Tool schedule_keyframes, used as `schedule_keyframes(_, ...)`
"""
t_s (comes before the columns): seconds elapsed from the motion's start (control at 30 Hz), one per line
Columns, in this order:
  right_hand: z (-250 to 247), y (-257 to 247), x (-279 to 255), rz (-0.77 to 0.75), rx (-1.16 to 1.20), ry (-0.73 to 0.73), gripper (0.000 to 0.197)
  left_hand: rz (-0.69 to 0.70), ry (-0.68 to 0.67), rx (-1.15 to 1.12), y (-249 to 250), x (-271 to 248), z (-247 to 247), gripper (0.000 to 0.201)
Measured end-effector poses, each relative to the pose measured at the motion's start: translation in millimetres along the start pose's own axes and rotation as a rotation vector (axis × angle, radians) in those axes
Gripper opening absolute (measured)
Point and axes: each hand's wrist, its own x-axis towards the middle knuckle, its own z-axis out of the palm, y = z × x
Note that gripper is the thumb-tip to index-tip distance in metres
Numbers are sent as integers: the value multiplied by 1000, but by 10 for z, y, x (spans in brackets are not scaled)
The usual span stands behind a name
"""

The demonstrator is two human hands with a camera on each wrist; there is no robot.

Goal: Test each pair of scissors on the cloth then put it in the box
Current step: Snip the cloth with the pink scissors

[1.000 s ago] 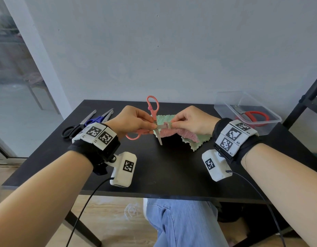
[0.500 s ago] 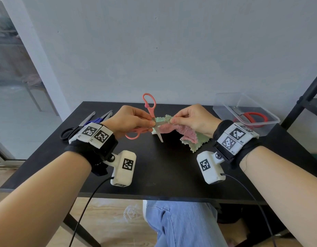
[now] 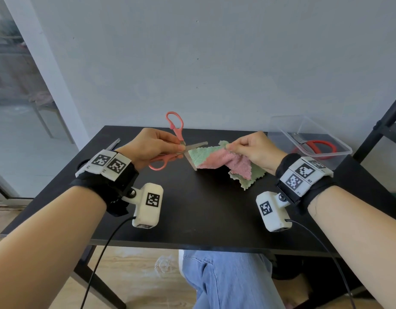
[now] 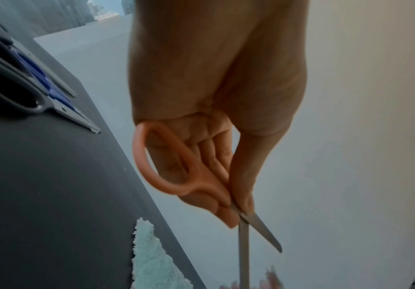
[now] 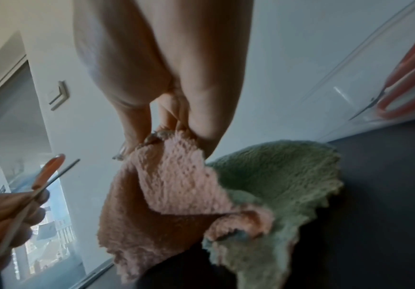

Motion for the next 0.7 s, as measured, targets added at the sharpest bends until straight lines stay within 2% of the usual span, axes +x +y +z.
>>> schedule_keyframes(0.2, 139, -39, 21, -10, 103, 1, 4, -2, -7, -35, -42, 6, 101, 14)
schedule_keyframes(0.4, 218, -64, -2, 33, 493, 44, 8, -8, -3, -81, -93, -15, 131, 13)
schedule_keyframes(0.57, 316, -140, -15, 0, 500, 23, 9, -9, -27, -90, -85, -27, 157, 7)
schedule_keyframes(0.7, 351, -172, -26, -5, 504, 5, 10, -10, -26, -76, -92, -18, 157, 12)
